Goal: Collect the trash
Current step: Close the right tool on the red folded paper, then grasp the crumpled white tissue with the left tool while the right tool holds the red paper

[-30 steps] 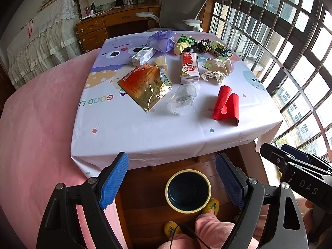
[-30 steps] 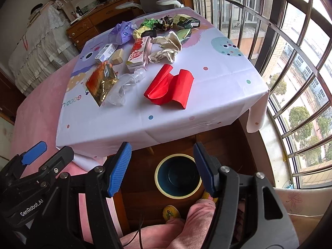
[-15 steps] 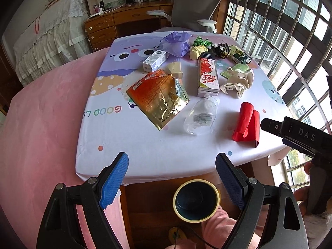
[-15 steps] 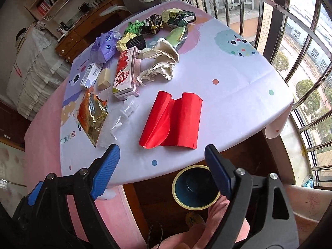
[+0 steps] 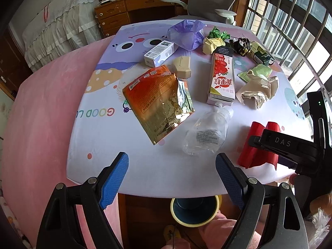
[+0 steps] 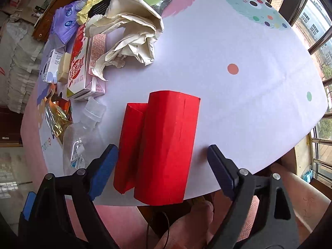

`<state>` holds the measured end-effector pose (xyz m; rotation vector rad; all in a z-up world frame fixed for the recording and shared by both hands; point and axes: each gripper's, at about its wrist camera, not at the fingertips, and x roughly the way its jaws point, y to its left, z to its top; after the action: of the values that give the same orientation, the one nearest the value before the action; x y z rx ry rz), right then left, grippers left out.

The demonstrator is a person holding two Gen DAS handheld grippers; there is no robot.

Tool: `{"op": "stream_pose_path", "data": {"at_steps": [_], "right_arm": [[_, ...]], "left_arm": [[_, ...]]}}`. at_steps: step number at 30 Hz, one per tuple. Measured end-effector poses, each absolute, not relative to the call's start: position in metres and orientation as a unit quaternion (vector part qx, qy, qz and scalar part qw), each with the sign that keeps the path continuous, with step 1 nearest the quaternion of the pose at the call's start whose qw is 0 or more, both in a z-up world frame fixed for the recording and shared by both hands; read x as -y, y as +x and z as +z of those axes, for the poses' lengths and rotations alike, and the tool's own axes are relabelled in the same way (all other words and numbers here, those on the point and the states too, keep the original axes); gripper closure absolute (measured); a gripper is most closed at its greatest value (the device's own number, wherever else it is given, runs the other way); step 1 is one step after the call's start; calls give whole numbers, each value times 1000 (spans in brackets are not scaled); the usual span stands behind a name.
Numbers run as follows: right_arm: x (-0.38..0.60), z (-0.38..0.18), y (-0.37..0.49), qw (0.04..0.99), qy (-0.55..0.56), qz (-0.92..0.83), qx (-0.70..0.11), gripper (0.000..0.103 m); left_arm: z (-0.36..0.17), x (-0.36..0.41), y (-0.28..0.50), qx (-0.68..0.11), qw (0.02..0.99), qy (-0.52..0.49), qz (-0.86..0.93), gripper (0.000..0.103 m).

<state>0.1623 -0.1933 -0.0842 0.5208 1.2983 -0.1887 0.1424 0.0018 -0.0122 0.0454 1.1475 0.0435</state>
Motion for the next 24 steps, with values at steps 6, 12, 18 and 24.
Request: {"op": "stream_pose_path", "data": {"at_steps": [6,12,18,24], "right_arm": [[175,-84,178,772,173,-29,-611,67],[197,-71,183,777,179,12,-603,82],[247,-50,185,794,193,6,-577,87],[299,-37,188,801,208,-9,-561,87]], "left_arm": [[-15,16,166,-551,834,8,29,15],[-13,51,190,-552,834,20,10,15],[-5,99,232,-558,829,4,-30,15],[0,130,288,-572,816,-70,-42,15]]}}
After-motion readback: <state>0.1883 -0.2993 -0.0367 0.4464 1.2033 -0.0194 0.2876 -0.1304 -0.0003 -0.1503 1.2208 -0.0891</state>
